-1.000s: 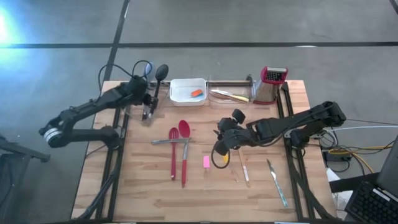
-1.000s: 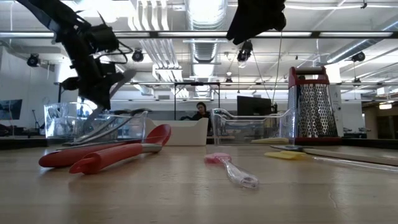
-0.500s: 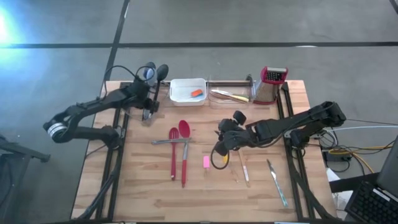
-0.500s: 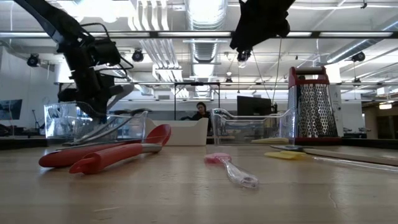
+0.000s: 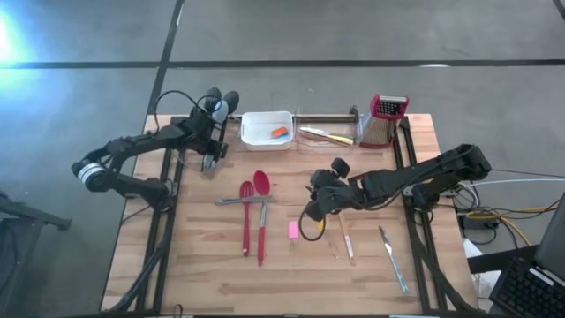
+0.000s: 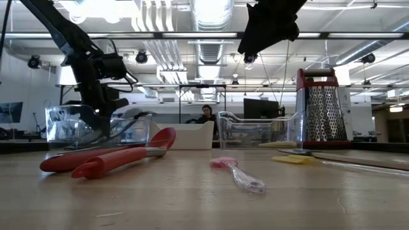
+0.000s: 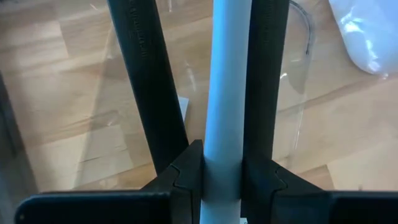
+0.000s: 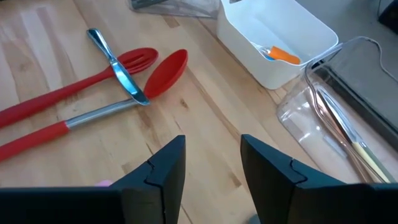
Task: Pick & Place Kitchen Items
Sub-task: Put the gray serving spoon into the left transparent bin, then put the silver knife into the right transparent bin
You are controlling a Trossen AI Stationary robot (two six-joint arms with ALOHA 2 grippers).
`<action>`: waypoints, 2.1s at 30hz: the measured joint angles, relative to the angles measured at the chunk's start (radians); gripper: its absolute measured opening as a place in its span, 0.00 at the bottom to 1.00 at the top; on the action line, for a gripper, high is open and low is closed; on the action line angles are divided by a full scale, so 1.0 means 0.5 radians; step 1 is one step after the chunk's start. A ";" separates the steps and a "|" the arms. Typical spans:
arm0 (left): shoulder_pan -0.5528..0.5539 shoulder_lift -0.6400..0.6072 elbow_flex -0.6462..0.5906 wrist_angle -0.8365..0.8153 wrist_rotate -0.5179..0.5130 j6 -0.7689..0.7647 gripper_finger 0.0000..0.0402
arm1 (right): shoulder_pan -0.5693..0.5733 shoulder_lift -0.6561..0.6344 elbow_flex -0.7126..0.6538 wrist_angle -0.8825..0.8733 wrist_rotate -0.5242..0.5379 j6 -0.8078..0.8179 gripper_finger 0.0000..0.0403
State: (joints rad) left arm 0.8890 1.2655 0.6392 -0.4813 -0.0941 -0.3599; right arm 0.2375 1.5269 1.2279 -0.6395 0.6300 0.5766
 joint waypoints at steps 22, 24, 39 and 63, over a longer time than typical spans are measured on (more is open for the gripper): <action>0.002 -0.202 0.367 -0.448 0.093 0.097 0.68 | 0.000 -0.001 -0.003 0.004 -0.002 0.001 0.35; -0.001 -0.250 0.431 -0.466 0.154 0.119 0.68 | 0.000 -0.001 -0.003 0.004 -0.002 0.001 0.34; -0.722 -0.822 0.676 -0.461 0.329 0.207 0.65 | 0.000 -0.002 -0.003 0.004 -0.001 0.000 0.36; -2.222 -0.259 0.512 -0.490 -0.079 0.337 0.65 | -0.001 -0.003 -0.003 0.004 0.001 0.000 0.33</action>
State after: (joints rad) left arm -0.2218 1.1362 0.8952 -0.7261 -0.1333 -0.1914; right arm 0.2371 1.5253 1.2263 -0.6377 0.6304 0.5766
